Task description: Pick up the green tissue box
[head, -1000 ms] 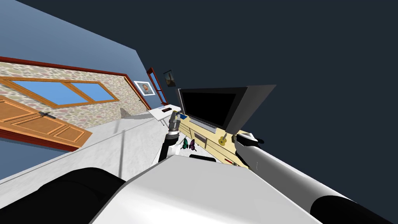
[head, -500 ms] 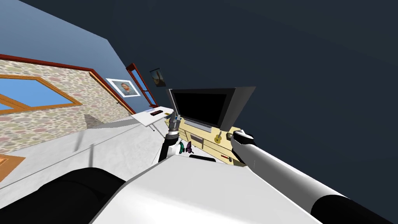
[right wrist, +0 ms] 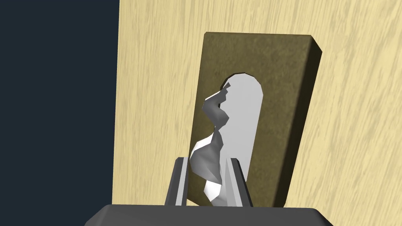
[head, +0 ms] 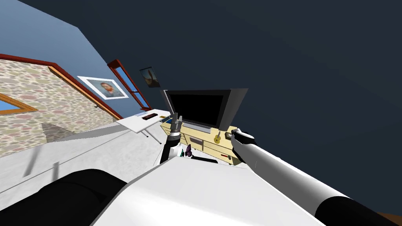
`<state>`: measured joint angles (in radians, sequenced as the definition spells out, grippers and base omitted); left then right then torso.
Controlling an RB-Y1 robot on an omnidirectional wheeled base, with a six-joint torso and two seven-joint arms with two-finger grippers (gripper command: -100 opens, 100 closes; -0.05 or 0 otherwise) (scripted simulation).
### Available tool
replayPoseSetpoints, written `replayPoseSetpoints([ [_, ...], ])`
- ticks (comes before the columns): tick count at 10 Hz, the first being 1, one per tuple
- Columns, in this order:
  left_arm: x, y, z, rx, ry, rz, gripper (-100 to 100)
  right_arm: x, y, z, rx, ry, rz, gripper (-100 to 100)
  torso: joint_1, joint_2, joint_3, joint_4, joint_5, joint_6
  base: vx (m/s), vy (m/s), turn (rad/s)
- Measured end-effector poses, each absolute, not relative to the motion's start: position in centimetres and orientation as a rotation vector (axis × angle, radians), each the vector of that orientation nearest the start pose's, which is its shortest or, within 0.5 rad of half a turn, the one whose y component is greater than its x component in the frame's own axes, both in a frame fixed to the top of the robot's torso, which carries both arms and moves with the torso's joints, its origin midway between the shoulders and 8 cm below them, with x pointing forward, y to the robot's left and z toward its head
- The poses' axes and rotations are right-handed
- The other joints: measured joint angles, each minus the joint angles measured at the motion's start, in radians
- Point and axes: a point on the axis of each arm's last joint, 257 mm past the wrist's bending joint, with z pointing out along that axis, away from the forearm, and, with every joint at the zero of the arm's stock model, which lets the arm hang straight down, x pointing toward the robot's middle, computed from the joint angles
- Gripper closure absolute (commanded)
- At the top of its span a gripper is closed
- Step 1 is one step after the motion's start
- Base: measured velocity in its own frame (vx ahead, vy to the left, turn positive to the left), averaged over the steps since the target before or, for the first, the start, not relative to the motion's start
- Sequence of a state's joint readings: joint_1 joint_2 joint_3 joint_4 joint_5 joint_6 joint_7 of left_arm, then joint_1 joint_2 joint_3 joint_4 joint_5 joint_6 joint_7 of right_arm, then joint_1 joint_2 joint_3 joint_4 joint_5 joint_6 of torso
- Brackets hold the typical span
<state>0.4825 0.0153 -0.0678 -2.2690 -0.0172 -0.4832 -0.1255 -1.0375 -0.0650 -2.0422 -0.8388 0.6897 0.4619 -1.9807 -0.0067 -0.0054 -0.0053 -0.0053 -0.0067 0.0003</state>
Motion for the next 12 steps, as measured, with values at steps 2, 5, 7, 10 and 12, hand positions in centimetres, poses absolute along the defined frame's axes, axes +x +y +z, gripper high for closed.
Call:
replayPoseSetpoints([
  [2,35.3,25.2,2.1,-0.604,0.676,-1.248,0,53.7,-42.2,-41.7,-1.856,2.045,-0.879,100,-0.001,0.000,0.000,0.000,0.000,0.002,0.022,0.010,-0.240],
  [5,35.3,25.2,2.1,-0.603,0.676,-1.248,0,56.1,-37.6,-41.2,-1.916,1.945,-0.870,100,0.000,0.000,0.000,0.001,0.000,0.001,0.025,0.012,-0.209],
  [7,35.3,25.2,2.1,-0.604,0.676,-1.248,0,57.3,-35.5,-40.7,-1.942,1.898,-0.862,100,0.000,0.001,0.001,0.001,0.000,0.002,0.017,0.008,-0.240],
  [10,35.3,25.2,2.1,-0.604,0.676,-1.248,0,58.5,-33.1,-40.2,-1.979,1.836,-0.862,100,-0.001,0.001,0.001,0.001,0.001,0.002,0.013,0.008,-0.160],
  [12,35.3,25.2,2.1,-0.603,0.676,-1.248,0,59.0,-32.3,-40.0,-1.996,1.812,-0.867,0,-0.001,0.002,0.001,0.001,0.000,0.001,0.003,0.004,-0.005],
])
